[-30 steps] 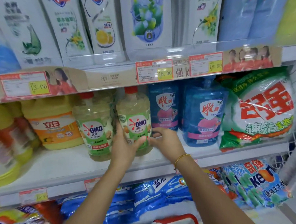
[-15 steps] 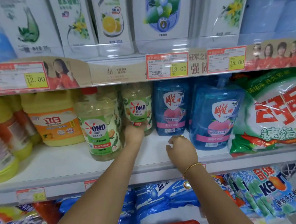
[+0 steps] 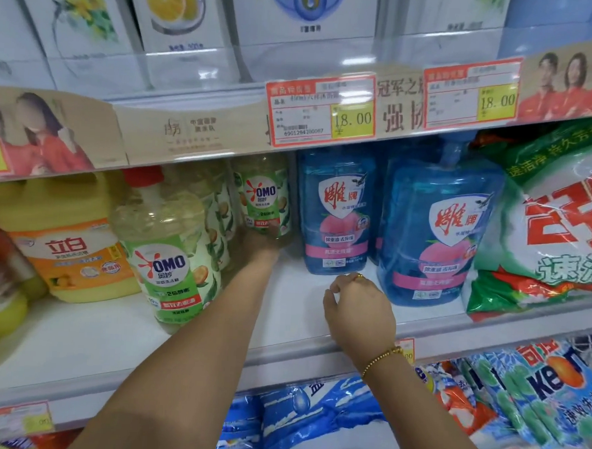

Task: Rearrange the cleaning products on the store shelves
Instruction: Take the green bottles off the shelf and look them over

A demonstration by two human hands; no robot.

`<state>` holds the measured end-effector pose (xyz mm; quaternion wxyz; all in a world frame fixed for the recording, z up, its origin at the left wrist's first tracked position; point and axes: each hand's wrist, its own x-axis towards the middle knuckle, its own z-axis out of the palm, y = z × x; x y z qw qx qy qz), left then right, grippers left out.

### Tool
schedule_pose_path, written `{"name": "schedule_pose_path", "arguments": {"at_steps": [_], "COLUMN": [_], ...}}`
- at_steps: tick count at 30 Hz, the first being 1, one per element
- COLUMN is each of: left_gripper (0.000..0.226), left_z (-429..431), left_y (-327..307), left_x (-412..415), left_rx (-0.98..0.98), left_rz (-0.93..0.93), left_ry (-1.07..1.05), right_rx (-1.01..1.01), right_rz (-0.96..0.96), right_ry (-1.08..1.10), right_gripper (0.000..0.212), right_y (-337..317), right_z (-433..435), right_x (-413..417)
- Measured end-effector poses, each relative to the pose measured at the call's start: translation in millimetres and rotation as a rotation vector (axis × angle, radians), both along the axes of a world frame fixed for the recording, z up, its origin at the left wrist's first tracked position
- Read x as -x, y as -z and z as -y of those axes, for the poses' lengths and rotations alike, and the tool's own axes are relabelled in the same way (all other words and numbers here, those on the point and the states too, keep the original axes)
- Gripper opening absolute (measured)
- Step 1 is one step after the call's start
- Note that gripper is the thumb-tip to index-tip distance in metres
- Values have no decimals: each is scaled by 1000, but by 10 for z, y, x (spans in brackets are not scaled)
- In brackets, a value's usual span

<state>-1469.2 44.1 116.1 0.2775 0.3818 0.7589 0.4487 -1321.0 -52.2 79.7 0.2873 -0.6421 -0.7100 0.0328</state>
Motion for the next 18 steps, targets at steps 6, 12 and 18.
{"name": "schedule_pose_path", "arguments": {"at_steps": [6, 12, 18], "left_gripper": [49, 27, 15], "left_z": [-21, 373, 1402], "left_y": [-21, -155, -541], "left_x": [-26, -21, 310], "left_rx": [-47, -64, -644], "left_rz": [-63, -157, -401], "left_ry": [-34, 140, 141], "right_rx": [-24, -55, -69], "right_rz": [-33, -46, -59], "right_ry": [-6, -4, -3], "right_gripper": [27, 26, 22], "right_y": [7, 6, -23], "right_z": [3, 0, 39], "right_x": [2, 15, 19]}}
